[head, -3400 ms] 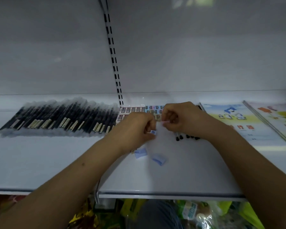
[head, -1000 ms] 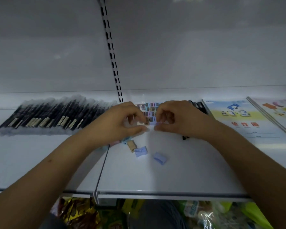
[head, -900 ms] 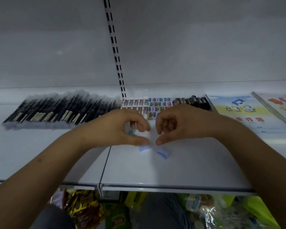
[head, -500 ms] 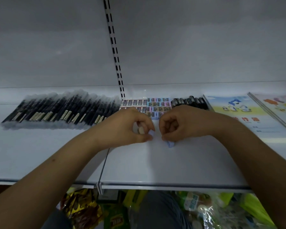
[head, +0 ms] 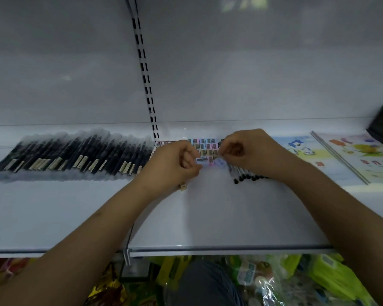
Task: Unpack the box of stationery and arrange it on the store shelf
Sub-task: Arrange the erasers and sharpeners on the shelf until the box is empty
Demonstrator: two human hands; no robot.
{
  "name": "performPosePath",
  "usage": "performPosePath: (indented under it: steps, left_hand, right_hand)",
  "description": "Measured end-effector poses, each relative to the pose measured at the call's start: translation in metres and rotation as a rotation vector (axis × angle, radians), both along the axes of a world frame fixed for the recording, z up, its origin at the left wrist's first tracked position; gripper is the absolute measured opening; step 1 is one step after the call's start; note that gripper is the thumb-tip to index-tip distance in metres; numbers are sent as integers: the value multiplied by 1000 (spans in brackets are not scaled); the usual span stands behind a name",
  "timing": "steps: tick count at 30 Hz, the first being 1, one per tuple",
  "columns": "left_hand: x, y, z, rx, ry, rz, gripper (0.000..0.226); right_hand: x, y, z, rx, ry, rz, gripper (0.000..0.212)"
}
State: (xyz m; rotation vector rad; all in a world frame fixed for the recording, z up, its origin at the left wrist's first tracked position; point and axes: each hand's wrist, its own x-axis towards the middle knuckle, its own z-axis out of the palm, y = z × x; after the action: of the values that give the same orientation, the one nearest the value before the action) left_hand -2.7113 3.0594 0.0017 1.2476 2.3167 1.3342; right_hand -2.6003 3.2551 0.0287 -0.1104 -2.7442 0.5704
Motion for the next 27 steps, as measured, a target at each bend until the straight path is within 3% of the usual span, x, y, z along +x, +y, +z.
performPosePath:
  steps: [3,6,12,15,18,22,27]
  left_hand:
    - [3,3,-5,-97,203,40,15]
    - [6,1,-11,-192,352,36,22]
    - [4,-4,-9,-175,401,-128,24]
    - [2,-5,-8,-161,384,-110,12]
    - [1,-7,-10,-144,386,-101,7]
    - [-3,-10,-15,-138,415,-89,7]
    - [-7,-15,-17,-139,428,-71,8]
  right_hand:
    - [0,-5,-16,156,-39,-23,16]
    - [-4,-7,-24,143,-64,-55,20]
    - [-6,-3,-29,93,-56,-101,13]
    - [-5,-1,-29,30,2,-124,10]
    - [-7,-3,-28,35,12,-146,21]
    - [-13,-3,-29,136,-28,-154,18]
    - [-19,-5,-31,71,16,-197,13]
